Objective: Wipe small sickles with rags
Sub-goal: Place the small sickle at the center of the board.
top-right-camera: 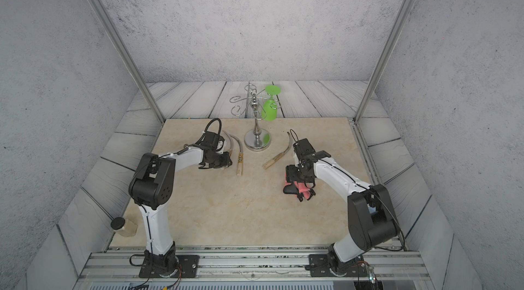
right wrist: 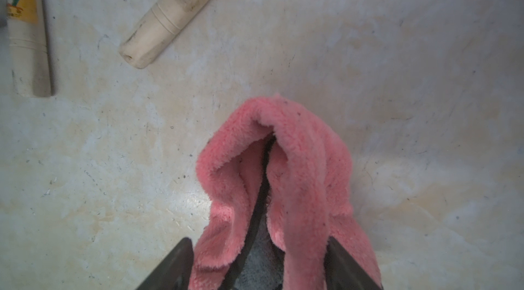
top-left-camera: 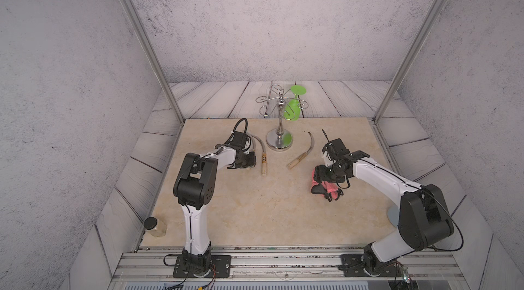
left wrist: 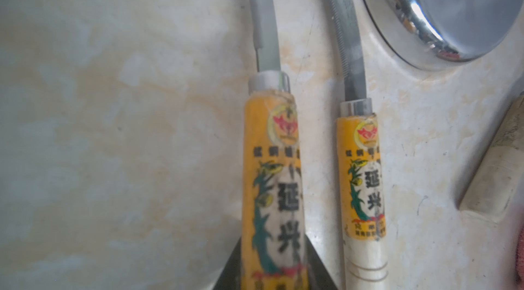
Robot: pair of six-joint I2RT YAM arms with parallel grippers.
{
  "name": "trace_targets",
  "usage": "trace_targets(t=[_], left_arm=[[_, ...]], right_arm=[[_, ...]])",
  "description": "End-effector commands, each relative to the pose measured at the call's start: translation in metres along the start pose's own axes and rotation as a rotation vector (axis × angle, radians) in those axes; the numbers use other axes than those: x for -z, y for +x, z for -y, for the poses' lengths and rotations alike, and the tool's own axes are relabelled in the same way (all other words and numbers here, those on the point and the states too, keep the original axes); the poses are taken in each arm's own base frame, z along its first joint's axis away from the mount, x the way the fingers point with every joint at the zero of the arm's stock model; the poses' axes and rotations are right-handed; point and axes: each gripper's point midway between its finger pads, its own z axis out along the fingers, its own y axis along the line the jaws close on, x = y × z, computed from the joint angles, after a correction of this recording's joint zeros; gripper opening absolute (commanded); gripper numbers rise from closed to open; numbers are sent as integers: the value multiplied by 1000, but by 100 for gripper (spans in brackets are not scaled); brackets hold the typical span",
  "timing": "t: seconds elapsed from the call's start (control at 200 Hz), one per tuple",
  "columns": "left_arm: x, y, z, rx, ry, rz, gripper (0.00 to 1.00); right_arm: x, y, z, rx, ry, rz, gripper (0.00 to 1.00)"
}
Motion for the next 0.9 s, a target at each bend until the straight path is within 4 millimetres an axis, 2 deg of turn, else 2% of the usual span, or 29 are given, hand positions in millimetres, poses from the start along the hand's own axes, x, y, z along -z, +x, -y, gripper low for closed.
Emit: trace_targets(t=[0.0, 0.29, 0.45, 0.681, 0.731, 0.776, 0.841, 0.866, 0.891], left_arm=[[-15, 21, -21, 26, -54, -76, 32], [-7, 18, -23, 33, -65, -60, 40], [16, 11, -21, 35, -86, -16, 50], [64, 1, -21, 32, -142, 73, 60], [76, 0, -21, 34, -156, 93, 67], [86, -1, -23, 37, -172, 111, 68], [101, -3, -25, 48, -191, 142, 79], [106, -2, -26, 52, -198, 149, 96], [112, -2, -28, 59, -205, 159, 100]], right_arm=[[8, 4, -3, -2, -15, 15, 74], [9, 3, -6, -3, -25, 18, 75], [12, 1, -5, 0, -20, 28, 76], [22, -4, -5, 26, -9, 43, 97], [25, -6, -5, 31, -5, 49, 99], [28, -6, -4, 34, 2, 56, 99], [33, -7, -3, 38, 11, 69, 99], [35, -8, -2, 36, 14, 75, 99], [37, -8, -2, 38, 16, 81, 99]])
